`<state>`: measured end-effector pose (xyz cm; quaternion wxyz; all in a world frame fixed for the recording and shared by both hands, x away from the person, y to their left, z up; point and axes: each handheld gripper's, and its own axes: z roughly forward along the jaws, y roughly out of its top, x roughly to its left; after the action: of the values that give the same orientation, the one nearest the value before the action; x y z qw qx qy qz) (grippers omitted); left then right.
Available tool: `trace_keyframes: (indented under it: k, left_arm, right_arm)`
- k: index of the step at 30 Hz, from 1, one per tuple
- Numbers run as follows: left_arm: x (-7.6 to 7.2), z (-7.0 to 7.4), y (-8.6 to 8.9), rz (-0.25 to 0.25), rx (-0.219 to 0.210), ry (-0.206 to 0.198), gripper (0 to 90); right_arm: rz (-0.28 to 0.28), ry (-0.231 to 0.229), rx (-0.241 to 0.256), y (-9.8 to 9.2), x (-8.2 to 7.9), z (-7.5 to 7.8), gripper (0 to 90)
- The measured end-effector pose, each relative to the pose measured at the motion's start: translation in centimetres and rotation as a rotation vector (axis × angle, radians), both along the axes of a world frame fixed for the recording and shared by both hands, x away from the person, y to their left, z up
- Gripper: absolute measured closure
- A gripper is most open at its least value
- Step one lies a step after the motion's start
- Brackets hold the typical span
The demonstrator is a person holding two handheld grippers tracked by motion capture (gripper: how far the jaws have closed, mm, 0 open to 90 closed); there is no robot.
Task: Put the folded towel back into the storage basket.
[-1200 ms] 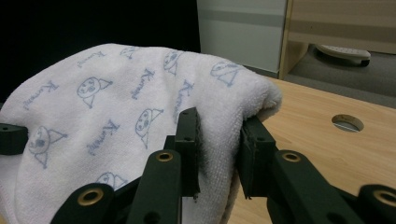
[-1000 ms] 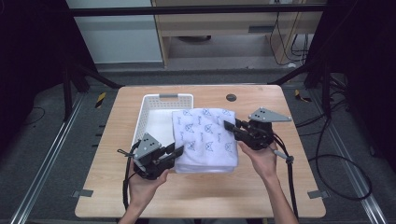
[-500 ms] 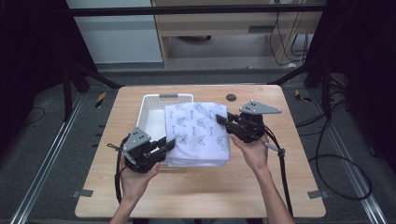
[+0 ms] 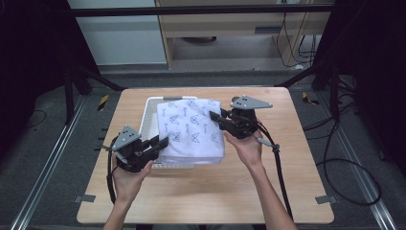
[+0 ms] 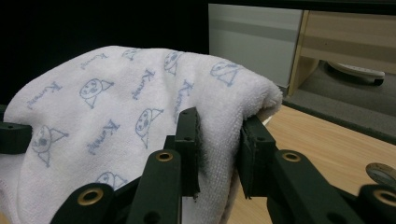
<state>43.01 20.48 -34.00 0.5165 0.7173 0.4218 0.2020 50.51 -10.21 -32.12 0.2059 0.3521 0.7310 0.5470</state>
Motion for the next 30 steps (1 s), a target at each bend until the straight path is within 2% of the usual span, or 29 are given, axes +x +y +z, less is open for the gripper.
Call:
trace_keyframes:
  k: [15,21,30]
  left_arm:
    - [1.3,0.1,2.9,0.065,-0.018,0.026,72.8]
    - [1.7,-0.1,3.4,0.088,-0.010,0.030,72.9]
    - [2.4,-0.5,4.6,0.122,-0.024,0.045,72.9]
  right_arm:
    - [0.010,-0.009,-0.001,3.3,1.8,0.1,72.4]
    - [0.010,-0.010,0.001,4.3,2.3,-0.1,72.4]
    - [0.010,-0.007,0.003,5.7,3.2,-0.5,72.4]
